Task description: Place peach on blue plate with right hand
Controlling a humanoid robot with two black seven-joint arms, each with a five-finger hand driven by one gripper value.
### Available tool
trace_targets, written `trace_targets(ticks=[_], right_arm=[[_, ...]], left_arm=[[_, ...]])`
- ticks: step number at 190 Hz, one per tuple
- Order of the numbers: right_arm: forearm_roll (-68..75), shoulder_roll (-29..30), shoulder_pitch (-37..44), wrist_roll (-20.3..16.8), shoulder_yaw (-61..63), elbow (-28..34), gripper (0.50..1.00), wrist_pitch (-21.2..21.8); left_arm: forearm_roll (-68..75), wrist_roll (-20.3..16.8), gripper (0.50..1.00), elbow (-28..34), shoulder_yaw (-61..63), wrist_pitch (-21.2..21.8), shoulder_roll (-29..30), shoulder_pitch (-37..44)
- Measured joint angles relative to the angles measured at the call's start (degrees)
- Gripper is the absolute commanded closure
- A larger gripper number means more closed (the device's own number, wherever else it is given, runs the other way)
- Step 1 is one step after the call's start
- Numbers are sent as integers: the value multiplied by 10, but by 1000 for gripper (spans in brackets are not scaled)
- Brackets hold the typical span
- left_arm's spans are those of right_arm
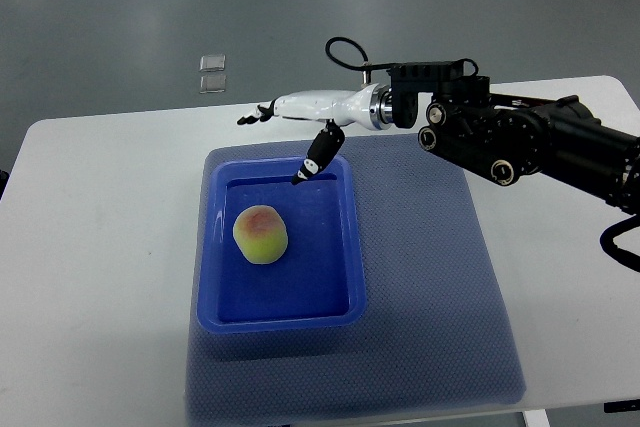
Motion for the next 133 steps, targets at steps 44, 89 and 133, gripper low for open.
trace_targets(ticks=[44, 89, 133], right_arm=[[122, -31, -65, -6, 109, -73, 574, -27], [304, -35, -119, -32, 180, -142, 572, -46], [513, -51, -154, -36, 185, -149, 572, -47]], left_arm=[[0, 0, 500, 0, 0, 0, 0, 0], [0, 0, 500, 0, -1, 0, 0, 0], [0, 0, 500, -1, -2, 0, 0, 0]])
